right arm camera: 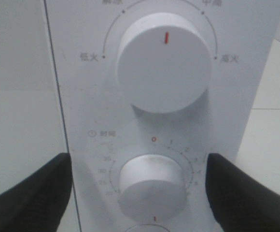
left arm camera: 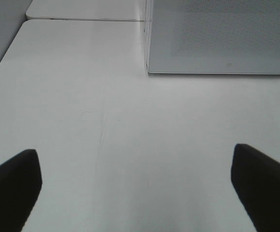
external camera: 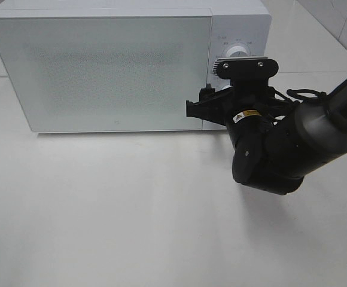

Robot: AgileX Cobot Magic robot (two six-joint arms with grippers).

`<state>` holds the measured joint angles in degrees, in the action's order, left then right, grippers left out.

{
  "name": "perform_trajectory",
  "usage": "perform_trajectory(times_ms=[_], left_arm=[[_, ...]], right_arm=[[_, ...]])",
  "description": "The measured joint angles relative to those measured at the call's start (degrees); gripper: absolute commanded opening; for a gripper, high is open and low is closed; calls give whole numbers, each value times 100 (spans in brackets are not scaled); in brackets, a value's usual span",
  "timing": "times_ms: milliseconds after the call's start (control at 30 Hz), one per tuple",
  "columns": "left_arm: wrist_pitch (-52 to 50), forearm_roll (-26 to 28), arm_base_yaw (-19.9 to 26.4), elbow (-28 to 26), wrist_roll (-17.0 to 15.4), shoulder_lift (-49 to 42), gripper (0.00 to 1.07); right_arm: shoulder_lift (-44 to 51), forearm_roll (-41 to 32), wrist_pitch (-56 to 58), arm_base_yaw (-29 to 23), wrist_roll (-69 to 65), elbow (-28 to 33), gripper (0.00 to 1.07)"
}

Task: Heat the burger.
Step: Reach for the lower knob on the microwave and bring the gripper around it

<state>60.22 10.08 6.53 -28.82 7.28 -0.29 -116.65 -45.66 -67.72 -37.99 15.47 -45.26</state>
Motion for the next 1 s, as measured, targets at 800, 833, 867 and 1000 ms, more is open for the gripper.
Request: perform_trajectory(times_ms=[800,833,867,1000], left_arm=[[0,0,0,0,0,0,100],[0,0,0,0,0,0,100],[0,0,0,0,0,0,100],[0,0,0,0,0,0,100]], right_arm=[[-327,34,80,92,-235,-155,72],[-327,34,80,92,-235,-155,71],[-327,34,63,92,-235,-155,69],[-327,34,29,92,-235,-155,67]])
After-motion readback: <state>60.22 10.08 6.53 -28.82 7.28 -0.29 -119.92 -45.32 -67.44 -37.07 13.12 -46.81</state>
